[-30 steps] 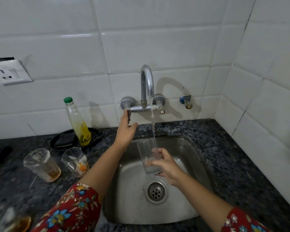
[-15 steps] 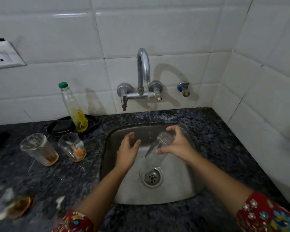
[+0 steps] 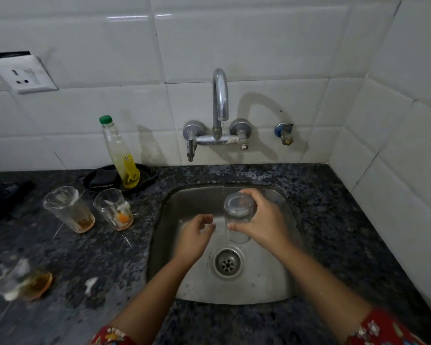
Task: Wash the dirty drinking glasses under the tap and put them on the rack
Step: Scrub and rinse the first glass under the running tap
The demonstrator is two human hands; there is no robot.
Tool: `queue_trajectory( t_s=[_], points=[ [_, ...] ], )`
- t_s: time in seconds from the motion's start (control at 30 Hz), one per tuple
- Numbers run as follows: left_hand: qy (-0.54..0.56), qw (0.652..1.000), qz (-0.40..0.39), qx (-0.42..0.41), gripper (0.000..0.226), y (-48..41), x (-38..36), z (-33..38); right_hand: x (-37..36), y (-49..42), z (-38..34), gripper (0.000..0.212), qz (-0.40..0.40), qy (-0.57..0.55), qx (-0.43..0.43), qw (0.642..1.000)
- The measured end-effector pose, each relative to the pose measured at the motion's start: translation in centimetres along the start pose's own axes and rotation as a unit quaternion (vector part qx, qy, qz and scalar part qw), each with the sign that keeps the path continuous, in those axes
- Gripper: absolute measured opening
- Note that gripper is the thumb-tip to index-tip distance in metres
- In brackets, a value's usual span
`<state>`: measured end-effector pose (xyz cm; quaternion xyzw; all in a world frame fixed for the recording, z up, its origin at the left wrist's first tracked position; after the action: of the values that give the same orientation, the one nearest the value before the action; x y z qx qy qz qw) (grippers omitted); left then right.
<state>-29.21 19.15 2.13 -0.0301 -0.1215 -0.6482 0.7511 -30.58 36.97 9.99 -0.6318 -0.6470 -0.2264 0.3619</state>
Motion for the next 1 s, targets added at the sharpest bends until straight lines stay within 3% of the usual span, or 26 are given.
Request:
queue_trajectory(
  t_s=[0.17, 0.3, 0.37, 0.5, 0.6, 0.7, 0.8, 1.0],
  points=[
    [0.018, 1.0, -0.001, 0.014, 0.023, -0.1, 1.2, 0.0, -1.5, -0.3, 1.5, 0.07, -0.015, -0.04, -0.042, 0.998],
    [0.124, 0.992, 0.014, 0.025, 0.02, -1.4, 4.0, 1.0, -2.8, -1.3, 1.6, 0.067, 0.009, -0.186, -0.132, 0.973],
    [0.232, 0.97, 0.026, 0.064, 0.018, -2.0, 6.5, 1.7, -4.5, -1.7, 0.5, 0.062, -0.002, -0.308, -0.193, 0.932],
    [0.362, 0.928, 0.054, 0.075, 0.017, -3.6, 14.5, 4.2, -9.9, -3.0, -6.6, 0.034, -0.071, -0.528, -0.266, 0.803],
    [0.377, 0.923, 0.072, 0.039, 0.018, -4.0, 22.9, 6.3, -14.9, -3.8, -14.2, 0.024, -0.125, -0.624, -0.307, 0.707],
    [0.357, 0.93, 0.082, 0.004, 0.02, -3.8, 31.9, 7.5, -19.8, -4.9, -21.7, 0.028, -0.147, -0.671, -0.307, 0.659],
    [0.322, 0.939, 0.123, -0.016, 0.019, -3.4, 41.0, 6.5, -24.4, -6.0, -28.4, 0.031, -0.164, -0.664, -0.299, 0.665],
    [0.31, 0.926, 0.214, 0.012, 0.016, -2.8, 56.2, 0.6, -33.0, -8.8, -38.9, 0.027, -0.204, -0.589, -0.284, 0.728]
  ],
)
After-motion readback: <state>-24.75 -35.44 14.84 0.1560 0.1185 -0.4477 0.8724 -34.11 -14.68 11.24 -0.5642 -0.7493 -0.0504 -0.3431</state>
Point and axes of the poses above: each hand's wrist, its own y-axis away from the middle knuckle, its own x-axis out of the back of the hand, z = x × y, the point moved 8 cm from there along -y, towards the middle knuckle, and after that the axes turned 14 degrees about y, right-handed, at the moved point
